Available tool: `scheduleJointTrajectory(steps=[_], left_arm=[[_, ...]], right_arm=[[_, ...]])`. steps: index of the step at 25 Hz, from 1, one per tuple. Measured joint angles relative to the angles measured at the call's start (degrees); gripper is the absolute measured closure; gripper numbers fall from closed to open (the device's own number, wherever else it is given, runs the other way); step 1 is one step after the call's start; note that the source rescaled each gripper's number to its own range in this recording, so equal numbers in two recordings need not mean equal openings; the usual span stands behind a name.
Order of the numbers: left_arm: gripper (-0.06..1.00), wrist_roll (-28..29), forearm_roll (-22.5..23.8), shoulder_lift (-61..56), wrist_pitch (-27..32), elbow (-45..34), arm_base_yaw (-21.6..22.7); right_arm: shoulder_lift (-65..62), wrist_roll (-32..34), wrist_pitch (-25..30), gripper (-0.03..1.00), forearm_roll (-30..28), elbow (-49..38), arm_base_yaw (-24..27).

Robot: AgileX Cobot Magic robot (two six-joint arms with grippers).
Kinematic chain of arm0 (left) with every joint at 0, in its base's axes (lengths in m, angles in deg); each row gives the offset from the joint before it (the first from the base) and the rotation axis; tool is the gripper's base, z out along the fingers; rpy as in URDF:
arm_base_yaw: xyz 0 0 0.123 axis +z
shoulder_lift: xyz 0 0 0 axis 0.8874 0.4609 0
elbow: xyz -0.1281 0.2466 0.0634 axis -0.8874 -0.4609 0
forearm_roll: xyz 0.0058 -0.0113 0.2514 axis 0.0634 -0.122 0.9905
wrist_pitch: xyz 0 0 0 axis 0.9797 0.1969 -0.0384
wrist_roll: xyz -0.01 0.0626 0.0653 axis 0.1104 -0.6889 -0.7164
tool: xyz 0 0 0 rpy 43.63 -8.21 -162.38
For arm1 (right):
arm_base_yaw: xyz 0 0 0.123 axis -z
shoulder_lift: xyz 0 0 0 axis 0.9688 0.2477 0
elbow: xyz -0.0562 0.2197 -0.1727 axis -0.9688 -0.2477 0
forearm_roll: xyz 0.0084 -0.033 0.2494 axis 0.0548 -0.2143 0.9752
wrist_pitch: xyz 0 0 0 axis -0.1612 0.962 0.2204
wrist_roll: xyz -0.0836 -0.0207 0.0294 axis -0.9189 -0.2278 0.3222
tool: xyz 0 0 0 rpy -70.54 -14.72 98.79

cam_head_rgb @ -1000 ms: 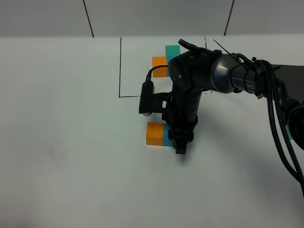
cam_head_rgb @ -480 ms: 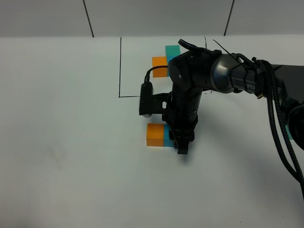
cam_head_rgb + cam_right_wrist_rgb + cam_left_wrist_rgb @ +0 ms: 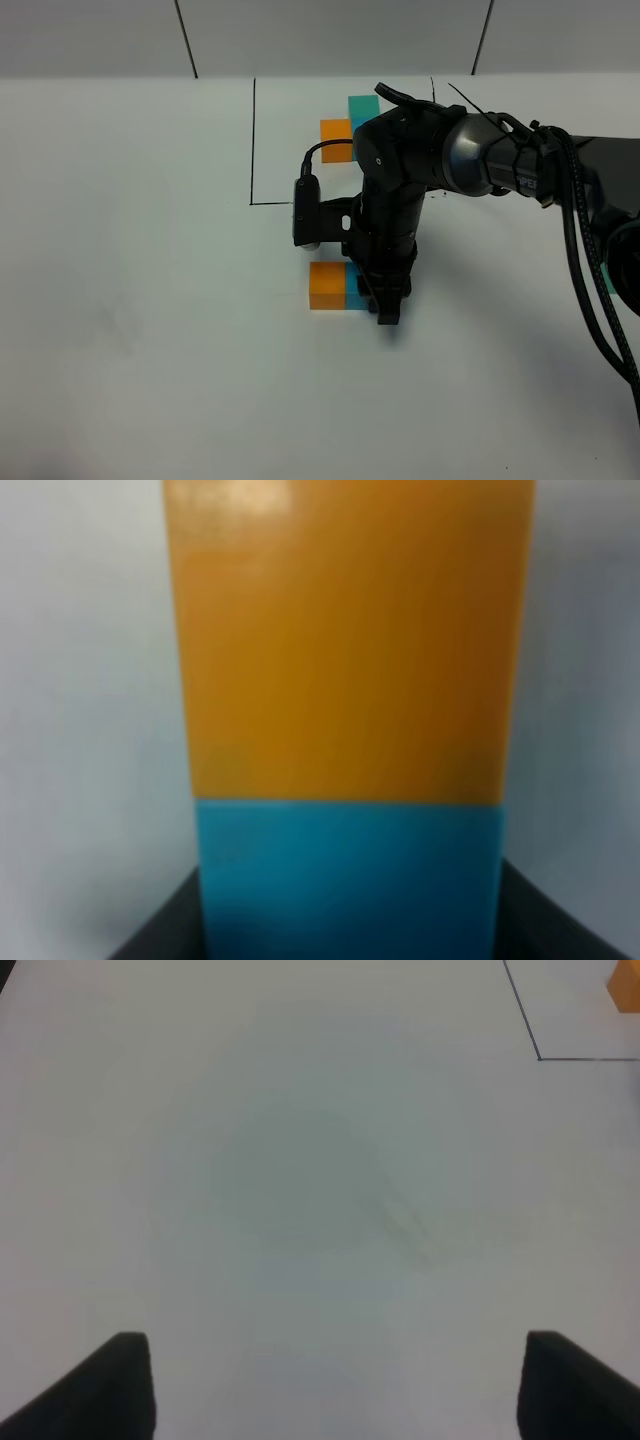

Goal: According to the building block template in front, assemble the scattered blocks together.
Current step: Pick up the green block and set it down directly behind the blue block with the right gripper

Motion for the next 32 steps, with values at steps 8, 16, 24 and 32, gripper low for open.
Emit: scheduleJointTrajectory(steps=[8,16,24,32], left_arm=[[0.36,0.0,0.0,0.0,0.0,0.0,0.0],[0.36,0.0,0.0,0.0,0.0,0.0,0.0],[0.36,0.0,0.0,0.0,0.0,0.0,0.0],[0.36,0.0,0.0,0.1,0.0,0.0,0.0]], right_arm=[[0.0,-0.2,0.0,0.96,-0.1,0.0,0.0],[0.0,-1.1,0.2,0.96,-0.2,0.0,0.0],[0.0,-1.5,0.3,0.83,-0.3,0.0,0.0],[-8.9,12.7,1.6,0.21,2.3,-0.1,3.1]])
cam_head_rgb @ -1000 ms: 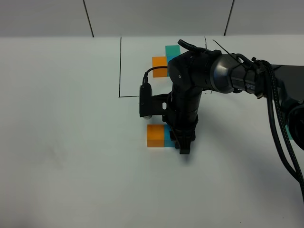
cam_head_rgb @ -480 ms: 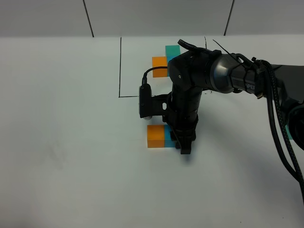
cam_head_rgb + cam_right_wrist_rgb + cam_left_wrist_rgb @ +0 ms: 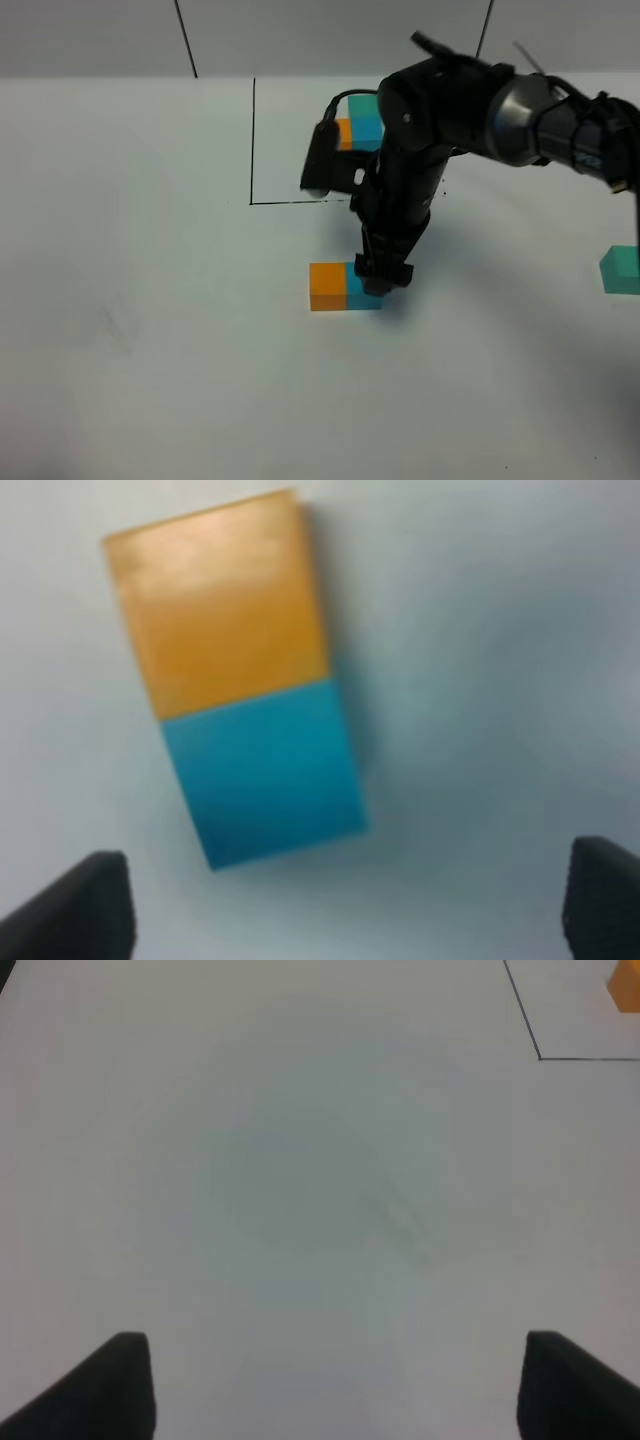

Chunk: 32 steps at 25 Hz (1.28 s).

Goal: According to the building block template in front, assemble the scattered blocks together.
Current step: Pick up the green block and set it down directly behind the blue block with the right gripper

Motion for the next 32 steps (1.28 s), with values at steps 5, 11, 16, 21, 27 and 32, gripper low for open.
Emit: scheduleJointTrajectory(steps=[5,11,16,21,27,32], left_arm=[[0.36,0.0,0.0,0.0,0.0,0.0,0.0],[0.36,0.0,0.0,0.0,0.0,0.0,0.0],[0.36,0.0,0.0,0.0,0.0,0.0,0.0],[0.36,0.0,0.0,0.0,0.0,0.0,0.0],[0.36,0.0,0.0,0.0,0.0,0.0,0.0],[0.36,0.0,0.0,0.0,0.0,0.0,0.0]], right_arm=[[-6.0,20.3,-5.0,0.16,4.0,-3.1,9.0],[-12.5,40.8,-14.1,0.16,1.7,-16.1,22.1],[-14.3,43.9,-17.0,0.16,-2.2,-23.0,29.8],[-14.3,44.2,-18.2,0.16,-4.2,-24.3,34.5],[-14.2,44.3,-18.6,0.16,-5.2,-24.5,39.2],[-11.1,39.7,-17.8,0.16,-4.2,-24.5,40.3]])
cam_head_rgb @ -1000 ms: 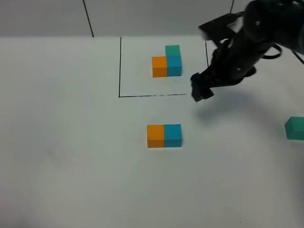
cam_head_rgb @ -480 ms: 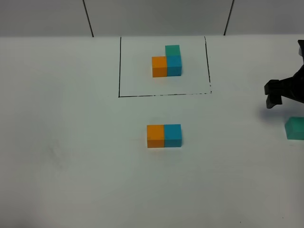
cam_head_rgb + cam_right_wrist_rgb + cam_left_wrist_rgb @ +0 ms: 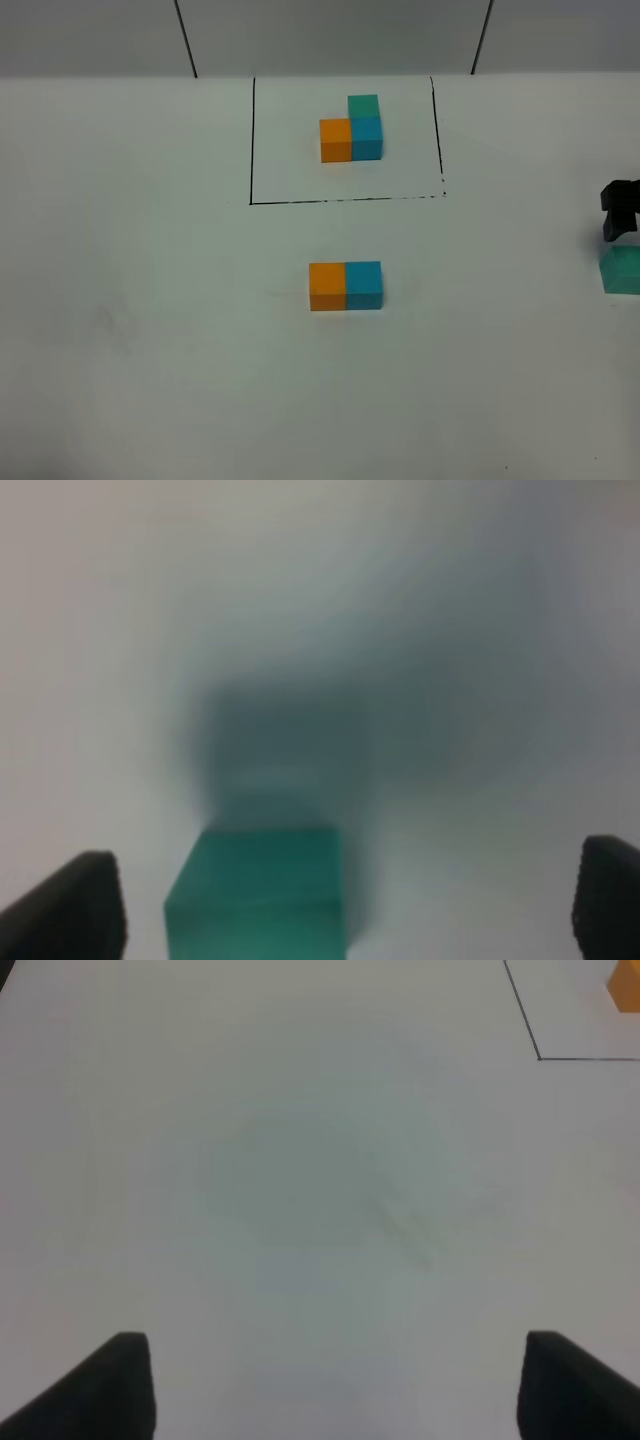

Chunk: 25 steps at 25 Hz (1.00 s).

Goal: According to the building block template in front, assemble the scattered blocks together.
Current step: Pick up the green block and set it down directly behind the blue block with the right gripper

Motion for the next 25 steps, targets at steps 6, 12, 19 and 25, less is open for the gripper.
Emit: scheduleJointTrajectory(steps=[6,12,19,25], left_arm=[[0.36,0.0,0.0,0.0,0.0,0.0,0.0],[0.36,0.0,0.0,0.0,0.0,0.0,0.0],[0.36,0.0,0.0,0.0,0.0,0.0,0.0],[0.36,0.0,0.0,0.0,0.0,0.0,0.0]], right_arm=[[5.3,-3.9,-0.4,0.17,1.7,-0.2,0.0],[6.1,-4.1,-0.7,0.69,1.8,-0.2,0.0],[1.9,0.4,-0.5,0.97,2.7,-0.2,-4.5],[-0.1,16.3,0.0,0.97,3.4,4.3,-19.3]])
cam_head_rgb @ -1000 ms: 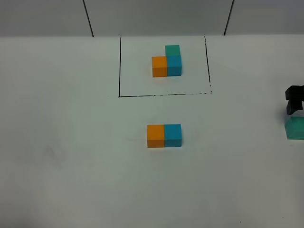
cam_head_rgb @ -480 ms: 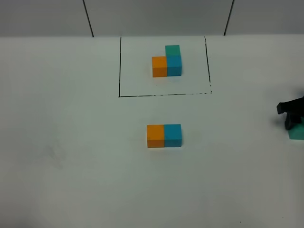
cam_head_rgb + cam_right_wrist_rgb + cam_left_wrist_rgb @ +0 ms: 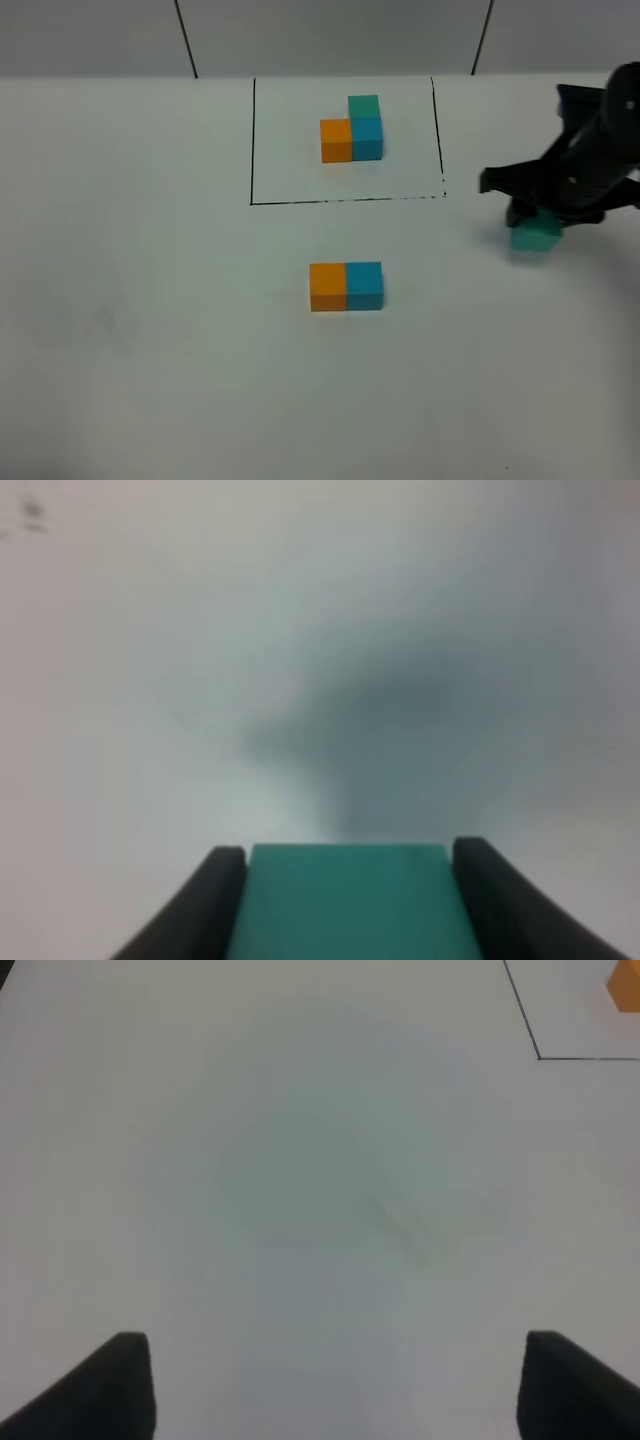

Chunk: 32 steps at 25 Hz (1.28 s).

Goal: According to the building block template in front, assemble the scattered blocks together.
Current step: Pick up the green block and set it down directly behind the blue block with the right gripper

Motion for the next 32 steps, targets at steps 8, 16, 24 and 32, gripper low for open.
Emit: scheduleJointTrajectory(steps=[8,16,24,32], left_arm=[[0.36,0.0,0.0,0.0,0.0,0.0,0.0],[0.36,0.0,0.0,0.0,0.0,0.0,0.0],[0.36,0.0,0.0,0.0,0.0,0.0,0.0],[0.36,0.0,0.0,0.0,0.0,0.0,0.0]], right_arm=[[9.7,9.8,6.1,0.97,-1.4,16.6,-14.2],[19.6,15.7,14.0,0.97,-6.8,29.2,-19.7],[22.8,19.1,13.6,0.97,-7.5,29.8,-21.8],[24.6,19.8,12.5,0.97,-8.3,30.0,-22.0]])
